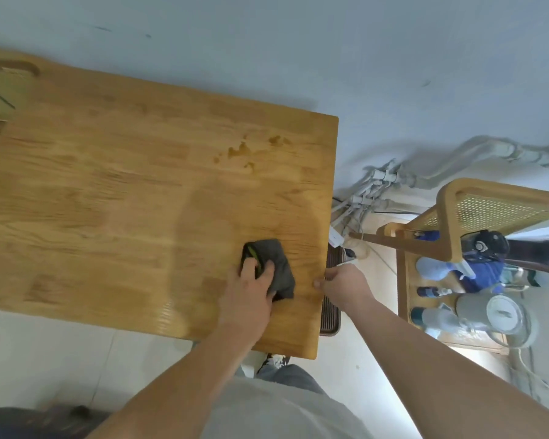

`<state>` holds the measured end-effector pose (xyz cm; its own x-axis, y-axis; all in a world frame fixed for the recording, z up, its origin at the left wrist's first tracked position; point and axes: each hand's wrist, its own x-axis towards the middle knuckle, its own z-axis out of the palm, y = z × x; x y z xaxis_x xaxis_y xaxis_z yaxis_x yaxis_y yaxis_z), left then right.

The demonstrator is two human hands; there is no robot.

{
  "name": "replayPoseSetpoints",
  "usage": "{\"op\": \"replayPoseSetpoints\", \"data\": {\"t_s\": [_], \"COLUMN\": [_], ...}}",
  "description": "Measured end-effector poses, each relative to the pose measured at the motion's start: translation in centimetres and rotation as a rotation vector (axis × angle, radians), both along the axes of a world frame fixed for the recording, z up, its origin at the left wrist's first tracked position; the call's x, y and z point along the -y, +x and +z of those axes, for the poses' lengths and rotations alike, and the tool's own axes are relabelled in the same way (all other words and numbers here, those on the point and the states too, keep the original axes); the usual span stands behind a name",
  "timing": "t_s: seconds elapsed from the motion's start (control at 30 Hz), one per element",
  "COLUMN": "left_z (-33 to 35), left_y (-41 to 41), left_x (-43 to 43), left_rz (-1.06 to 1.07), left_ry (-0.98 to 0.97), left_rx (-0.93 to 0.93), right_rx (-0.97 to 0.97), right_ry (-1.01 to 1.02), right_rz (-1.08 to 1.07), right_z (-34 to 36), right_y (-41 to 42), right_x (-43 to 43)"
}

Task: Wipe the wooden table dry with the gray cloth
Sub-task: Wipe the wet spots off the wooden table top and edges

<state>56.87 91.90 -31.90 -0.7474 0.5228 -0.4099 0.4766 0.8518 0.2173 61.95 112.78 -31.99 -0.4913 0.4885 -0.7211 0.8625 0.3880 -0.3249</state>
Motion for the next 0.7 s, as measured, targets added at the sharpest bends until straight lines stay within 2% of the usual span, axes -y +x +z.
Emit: {"op": "replayPoseSetpoints", "data": {"t_s": [0.07, 0.13, 0.2, 0.3, 0.37, 0.43, 0.53, 0.6, 0.67, 0.7], "left_z": [0.2, 0.2, -0.1, -0.3, 0.1, 0.5, 0.7, 0.4, -0.1, -0.4], "left_y": [1.1, -0.3, -2.2, -3.5, -2.2, -0.1, 0.6, -2.3, -5.3, -6.5], "left_x": [-0.4, 0.2, 0.8, 0.0, -1.6, -2.6, -1.7, -0.9, -0.4, -0.5], "left_rz": [-0.306, -0.487, -0.422, 0.03, 0.137, 0.053, -0.316, -0.483, -0.49, -0.379], "left_ry": [0.044, 0.054, 0.016, -0.013, -0.027, 0.017, 0.073, 0.076, 0.048, 0.059], "left_rx": [0.094, 0.101, 0.018, -0.022, -0.042, 0.003, 0.096, 0.086, 0.037, 0.023], "right_rx": [-0.011, -0.013, -0.004, 0.003, 0.009, 0.019, 0.032, 0.032, 0.068, 0.05], "right_ry": [0.011, 0.003, -0.004, -0.01, -0.003, -0.004, -0.039, -0.161, -0.307, -0.333], "right_rz": [0.025, 0.024, 0.037, 0.058, 0.073, 0.072, 0.024, -0.115, -0.268, -0.302], "right_z": [0.2, 0.3, 0.2, 0.4, 0.4, 0.3, -0.1, 0.1, 1.2, 1.4], "right_y": [0.1, 0.2, 0.2, 0.1, 0.1, 0.1, 0.1, -0.2, -0.7, -1.3], "right_x": [-0.1, -0.1, -0.2, -0.1, -0.1, -0.3, -0.4, -0.9, -2.1, -2.9]}}
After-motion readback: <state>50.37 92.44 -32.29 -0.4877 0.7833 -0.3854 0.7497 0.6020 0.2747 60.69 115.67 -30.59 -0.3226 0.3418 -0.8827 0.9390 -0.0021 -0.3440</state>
